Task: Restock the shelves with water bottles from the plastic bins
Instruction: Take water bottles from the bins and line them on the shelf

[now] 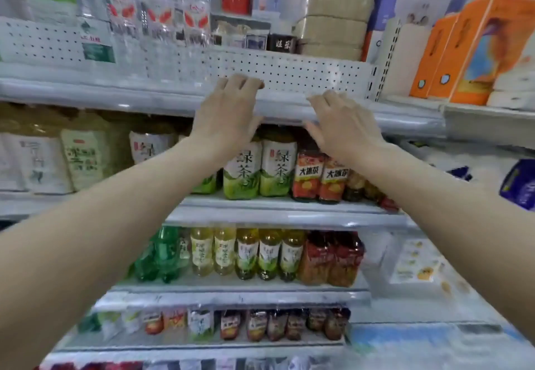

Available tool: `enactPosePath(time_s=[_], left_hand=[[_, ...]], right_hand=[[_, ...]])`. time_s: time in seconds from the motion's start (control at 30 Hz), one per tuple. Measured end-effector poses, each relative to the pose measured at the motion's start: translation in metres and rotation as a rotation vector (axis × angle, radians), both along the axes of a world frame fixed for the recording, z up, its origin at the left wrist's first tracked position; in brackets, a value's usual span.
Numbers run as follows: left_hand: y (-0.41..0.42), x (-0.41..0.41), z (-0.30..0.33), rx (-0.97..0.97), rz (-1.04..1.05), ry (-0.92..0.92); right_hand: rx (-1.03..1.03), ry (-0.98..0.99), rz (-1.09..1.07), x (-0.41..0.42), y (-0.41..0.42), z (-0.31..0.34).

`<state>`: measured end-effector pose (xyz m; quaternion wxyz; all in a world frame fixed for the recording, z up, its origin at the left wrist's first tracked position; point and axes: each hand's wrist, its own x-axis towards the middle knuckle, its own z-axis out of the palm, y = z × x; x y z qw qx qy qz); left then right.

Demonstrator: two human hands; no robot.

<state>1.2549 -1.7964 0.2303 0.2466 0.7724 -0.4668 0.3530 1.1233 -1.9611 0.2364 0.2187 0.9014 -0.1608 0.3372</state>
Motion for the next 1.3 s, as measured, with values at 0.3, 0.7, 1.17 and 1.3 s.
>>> enactPosePath(time_s=[0.3, 0.7, 1.17, 1.3], left_hand=[[-0.034, -0.11, -0.221, 0.217, -0.114, 0.254], [0.004, -0.199, -0.617, 0.654, -0.319, 0.632], [0.035, -0.258, -0.966, 1.051, -0.429, 0.765], [0.035, -0.27, -1.022, 1.092, -0.487, 0.703]], right_hand=[[0.273, 0.125, -0.052, -0.134, -0.025, -0.233], [0.842, 0.36, -0.243, -0.248, 0.035, -0.634], [1.484, 0.587, -0.515, -0.315, 0.101, -0.999], [1.545, 0.505, -0.506, -0.322, 0.109, -1.051]])
